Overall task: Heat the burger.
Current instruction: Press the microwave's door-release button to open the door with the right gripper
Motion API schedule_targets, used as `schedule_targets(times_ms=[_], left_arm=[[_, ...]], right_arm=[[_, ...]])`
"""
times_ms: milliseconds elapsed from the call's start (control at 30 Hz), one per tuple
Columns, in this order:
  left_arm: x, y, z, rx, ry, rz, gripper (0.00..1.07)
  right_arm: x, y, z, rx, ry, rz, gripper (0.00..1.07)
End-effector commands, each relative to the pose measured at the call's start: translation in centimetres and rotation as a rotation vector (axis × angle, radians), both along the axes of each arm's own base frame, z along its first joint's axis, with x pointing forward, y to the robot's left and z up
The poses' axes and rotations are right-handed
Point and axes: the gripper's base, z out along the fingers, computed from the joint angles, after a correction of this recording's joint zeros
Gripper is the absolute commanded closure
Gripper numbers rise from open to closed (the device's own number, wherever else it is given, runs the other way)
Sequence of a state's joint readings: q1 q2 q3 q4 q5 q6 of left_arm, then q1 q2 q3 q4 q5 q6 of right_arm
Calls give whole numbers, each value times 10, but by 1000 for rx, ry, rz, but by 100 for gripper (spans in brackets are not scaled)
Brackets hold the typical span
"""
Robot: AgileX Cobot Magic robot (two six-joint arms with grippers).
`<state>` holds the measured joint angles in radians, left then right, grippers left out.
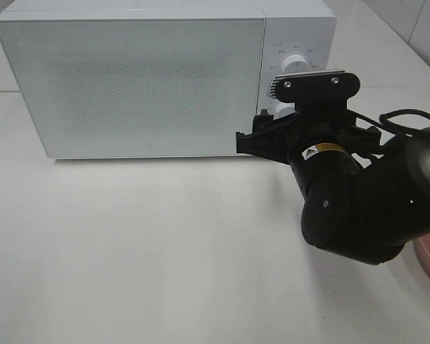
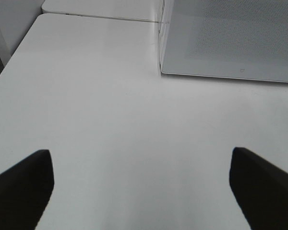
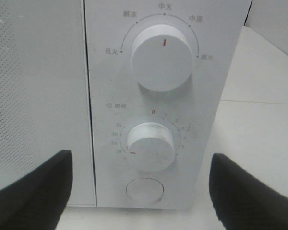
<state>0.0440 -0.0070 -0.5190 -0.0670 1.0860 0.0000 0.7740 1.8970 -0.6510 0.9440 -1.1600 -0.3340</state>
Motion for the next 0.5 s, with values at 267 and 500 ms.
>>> schedule_targets(times_ms=[267,500], left_arm=[[-2,-1,0,-6,-33,-1,16],[-2,-1,0,-6,-33,-1,16]], right_arm=[[-1,4,-9,425,91,-82,50],[-3,6,-13,872,132,-227,82]])
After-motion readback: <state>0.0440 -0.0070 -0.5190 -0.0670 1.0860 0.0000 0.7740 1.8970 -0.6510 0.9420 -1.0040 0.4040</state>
